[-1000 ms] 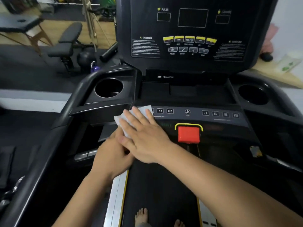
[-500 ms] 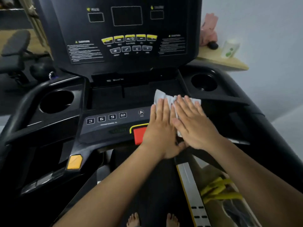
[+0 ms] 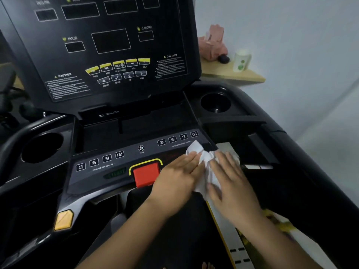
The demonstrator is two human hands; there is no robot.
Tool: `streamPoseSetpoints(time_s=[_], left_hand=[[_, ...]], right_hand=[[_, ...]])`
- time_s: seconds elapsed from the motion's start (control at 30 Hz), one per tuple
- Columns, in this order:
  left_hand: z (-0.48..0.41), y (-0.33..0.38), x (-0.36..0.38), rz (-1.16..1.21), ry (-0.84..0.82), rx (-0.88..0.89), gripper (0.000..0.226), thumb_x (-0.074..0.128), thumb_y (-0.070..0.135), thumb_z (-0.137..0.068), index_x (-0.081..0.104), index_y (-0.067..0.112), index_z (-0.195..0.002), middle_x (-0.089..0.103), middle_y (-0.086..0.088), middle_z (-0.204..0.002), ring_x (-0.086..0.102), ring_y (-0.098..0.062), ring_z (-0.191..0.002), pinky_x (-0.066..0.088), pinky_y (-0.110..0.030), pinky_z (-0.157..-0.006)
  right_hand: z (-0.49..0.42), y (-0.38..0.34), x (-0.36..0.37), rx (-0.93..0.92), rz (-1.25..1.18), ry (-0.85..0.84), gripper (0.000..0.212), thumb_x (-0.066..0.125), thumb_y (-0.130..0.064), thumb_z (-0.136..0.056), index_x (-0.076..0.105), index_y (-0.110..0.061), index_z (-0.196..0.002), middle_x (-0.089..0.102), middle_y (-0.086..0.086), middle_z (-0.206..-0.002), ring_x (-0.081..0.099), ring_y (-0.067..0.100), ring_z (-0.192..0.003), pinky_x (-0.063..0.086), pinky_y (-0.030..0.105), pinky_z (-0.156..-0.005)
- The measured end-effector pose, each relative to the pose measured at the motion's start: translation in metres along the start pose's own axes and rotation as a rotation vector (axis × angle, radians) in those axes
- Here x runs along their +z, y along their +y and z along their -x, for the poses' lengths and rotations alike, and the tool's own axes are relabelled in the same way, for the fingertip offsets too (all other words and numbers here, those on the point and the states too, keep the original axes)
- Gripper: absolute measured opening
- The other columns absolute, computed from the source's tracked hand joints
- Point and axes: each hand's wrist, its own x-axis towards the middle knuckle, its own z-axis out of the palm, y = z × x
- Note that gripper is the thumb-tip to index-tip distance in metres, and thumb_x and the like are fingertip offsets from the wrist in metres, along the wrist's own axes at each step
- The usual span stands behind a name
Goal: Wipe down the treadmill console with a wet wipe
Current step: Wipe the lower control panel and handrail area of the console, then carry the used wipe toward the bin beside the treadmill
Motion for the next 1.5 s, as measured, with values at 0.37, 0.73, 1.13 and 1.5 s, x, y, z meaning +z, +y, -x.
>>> streamPoseSetpoints(time_s=[0.37,0.73,1.13,1.5], left_hand=[[0.04,-0.012,-0.083,0.128,0.251,-0.326,0.032,0.046,0.033,-0.074,0.069,0.03,-0.097,0.068,0.001,-0.065,0.065,-0.027,-0.059,0.049,-0.031,-0.047],[0.032,-0.035,-0.153,0.75,0.322,-0.099,0.032,0.059,0.052,-0.083,0.077,0.026,-0.09,0.066,0.004,-0.075,0.061,-0.009,-0.068,0.049,-0.033,-0.063],[-0.012,-0.049,-0.16,1.4,0.298,-0.507,0.017,0.067,0.015,-0.093,0.07,0.009,-0.077,0.068,-0.003,-0.071,0.063,-0.013,-0.063,0.049,-0.024,-0.058],[-0.034,0.05,-0.201,1.133,0.39,-0.335,0.022,0.067,0.018,-0.093,0.066,0.023,-0.114,0.066,-0.013,-0.078,0.065,-0.024,-0.072,0.057,-0.039,-0.073]], right_hand=[[-0.011,-0.09,-0.009,-0.019,-0.439,0.191,0.064,0.048,-0.033,-0.081,0.049,-0.015,-0.142,0.042,-0.008,-0.149,0.034,-0.001,-0.139,0.042,0.038,-0.11],[-0.082,-0.117,-0.09,0.167,-0.79,0.168,0.014,0.058,-0.008,-0.093,0.068,-0.018,-0.092,0.072,-0.01,-0.09,0.065,-0.008,-0.085,0.051,0.019,-0.083],[-0.058,-0.103,-0.126,0.036,-0.477,0.252,0.045,0.061,-0.007,-0.094,0.054,-0.018,-0.137,0.056,-0.007,-0.134,0.052,0.005,-0.126,0.041,0.023,-0.107],[0.026,-0.074,-0.191,0.628,-1.33,0.278,0.054,0.033,-0.062,-0.098,0.06,-0.017,-0.113,0.075,0.015,-0.097,0.073,0.031,-0.089,0.058,0.049,-0.081]])
